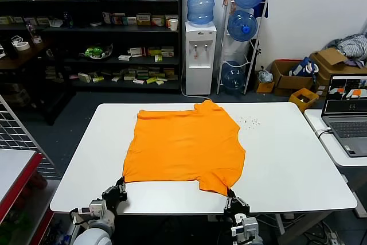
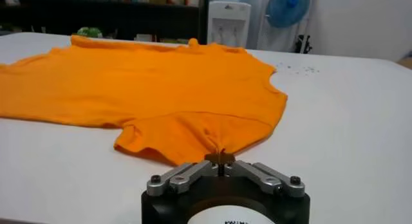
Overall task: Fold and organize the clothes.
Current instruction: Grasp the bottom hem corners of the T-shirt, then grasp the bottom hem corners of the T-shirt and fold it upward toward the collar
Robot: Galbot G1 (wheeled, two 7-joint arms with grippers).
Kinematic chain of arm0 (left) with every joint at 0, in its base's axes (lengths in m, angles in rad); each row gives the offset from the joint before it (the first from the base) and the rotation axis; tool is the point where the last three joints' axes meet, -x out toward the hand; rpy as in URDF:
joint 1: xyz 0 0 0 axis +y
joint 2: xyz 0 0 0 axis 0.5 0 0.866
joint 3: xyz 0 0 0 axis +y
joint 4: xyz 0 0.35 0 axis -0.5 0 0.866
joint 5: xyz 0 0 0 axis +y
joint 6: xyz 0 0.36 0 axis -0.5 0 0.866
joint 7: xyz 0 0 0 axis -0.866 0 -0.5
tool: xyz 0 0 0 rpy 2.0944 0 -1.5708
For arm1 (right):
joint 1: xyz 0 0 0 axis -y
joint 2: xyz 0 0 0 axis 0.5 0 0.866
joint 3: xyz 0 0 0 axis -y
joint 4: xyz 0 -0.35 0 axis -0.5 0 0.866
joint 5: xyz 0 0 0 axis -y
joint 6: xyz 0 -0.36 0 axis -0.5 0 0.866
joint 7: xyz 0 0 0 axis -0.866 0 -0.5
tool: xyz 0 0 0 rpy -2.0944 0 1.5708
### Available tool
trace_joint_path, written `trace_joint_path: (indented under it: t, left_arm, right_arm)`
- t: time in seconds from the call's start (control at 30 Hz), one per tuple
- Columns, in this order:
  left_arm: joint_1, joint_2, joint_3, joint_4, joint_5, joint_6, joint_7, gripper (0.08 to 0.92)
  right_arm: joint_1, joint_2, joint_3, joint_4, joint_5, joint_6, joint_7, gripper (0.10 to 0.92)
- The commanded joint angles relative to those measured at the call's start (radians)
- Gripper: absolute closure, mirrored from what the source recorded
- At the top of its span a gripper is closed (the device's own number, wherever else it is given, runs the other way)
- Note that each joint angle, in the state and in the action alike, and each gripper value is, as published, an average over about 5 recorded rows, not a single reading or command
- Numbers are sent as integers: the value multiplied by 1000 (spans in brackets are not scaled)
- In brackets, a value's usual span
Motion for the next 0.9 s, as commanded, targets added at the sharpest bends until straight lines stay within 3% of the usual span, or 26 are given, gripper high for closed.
trace_joint_path:
  t: [0.03,0.27,0.47,0.63,0.9]
  left_arm:
    - [175,44,-1,-241,-80,34,-51,902]
    - [331,55,-33,-345,-54,9,-54,902]
    - [353,56,-25,-374,-50,2,-61,902]
    - [259,44,-12,-324,-55,-52,-55,902]
    - [-27,39,31,-162,-80,-110,-48,902]
  right_arm:
    - [-169,-95,5,169,34,0,33,901]
    - [-364,-160,30,287,53,38,59,901]
    - [-393,-164,40,303,56,94,83,901]
    - [-262,-158,42,287,97,100,107,901]
    - [-12,-238,36,197,252,41,150,901]
